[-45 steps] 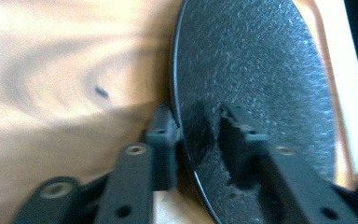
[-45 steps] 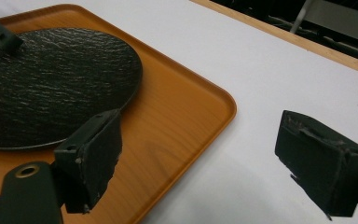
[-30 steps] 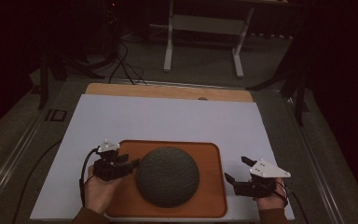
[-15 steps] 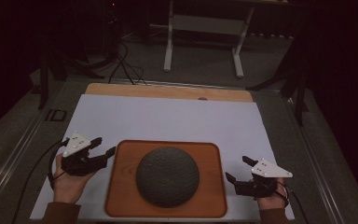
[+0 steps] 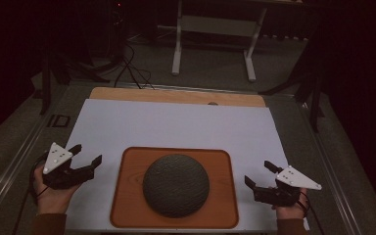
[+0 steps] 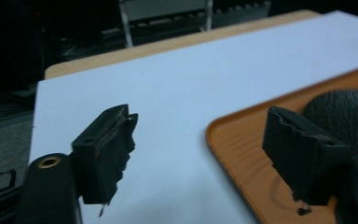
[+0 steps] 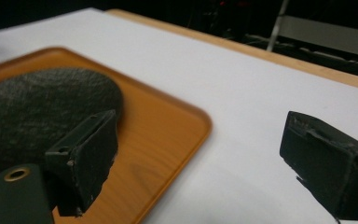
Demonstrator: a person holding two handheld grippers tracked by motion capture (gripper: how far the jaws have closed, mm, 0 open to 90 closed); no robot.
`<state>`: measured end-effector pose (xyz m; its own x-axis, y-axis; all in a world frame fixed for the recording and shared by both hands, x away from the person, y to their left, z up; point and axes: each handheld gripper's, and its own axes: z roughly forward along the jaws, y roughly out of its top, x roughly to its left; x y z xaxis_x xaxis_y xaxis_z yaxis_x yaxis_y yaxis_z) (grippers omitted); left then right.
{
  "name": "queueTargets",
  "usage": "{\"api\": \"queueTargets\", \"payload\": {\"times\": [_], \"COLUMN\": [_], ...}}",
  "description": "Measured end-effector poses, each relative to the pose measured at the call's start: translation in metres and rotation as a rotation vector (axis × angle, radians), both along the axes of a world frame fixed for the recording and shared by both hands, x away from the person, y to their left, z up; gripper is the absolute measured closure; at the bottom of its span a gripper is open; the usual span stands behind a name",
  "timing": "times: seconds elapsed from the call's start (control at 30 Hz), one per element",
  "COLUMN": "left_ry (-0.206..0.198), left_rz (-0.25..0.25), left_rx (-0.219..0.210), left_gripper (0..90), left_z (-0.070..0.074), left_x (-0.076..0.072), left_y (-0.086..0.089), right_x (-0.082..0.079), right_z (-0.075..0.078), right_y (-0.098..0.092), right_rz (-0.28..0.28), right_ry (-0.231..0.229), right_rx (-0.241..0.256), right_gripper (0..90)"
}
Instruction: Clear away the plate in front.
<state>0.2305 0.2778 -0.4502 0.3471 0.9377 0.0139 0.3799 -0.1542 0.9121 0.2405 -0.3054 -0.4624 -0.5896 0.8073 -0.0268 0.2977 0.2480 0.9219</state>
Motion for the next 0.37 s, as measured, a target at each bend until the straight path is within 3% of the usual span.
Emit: {"api": "queueTargets", "payload": {"times": [0.17,0.37], "left_ry": [-0.038,-0.04], "left_rz": [0.05,0.081], "left_rx": [-0.026,-0.051], "left_gripper": [20.5,20.2], "left_z": [0.0,-0.003], "left_x": [-0.005,-0.006], "left_y": [0.007,0.014], "right_x": [-0.001,-0.001], "right_z": [0.0,-0.001], "right_y": [-0.005,-0.001], "right_rz": [-0.012,-0.003], "right_ry": [-0.007,-0.01], "right_rx": [0.014,-0.007], "right_gripper": [10.6,10.3]}}
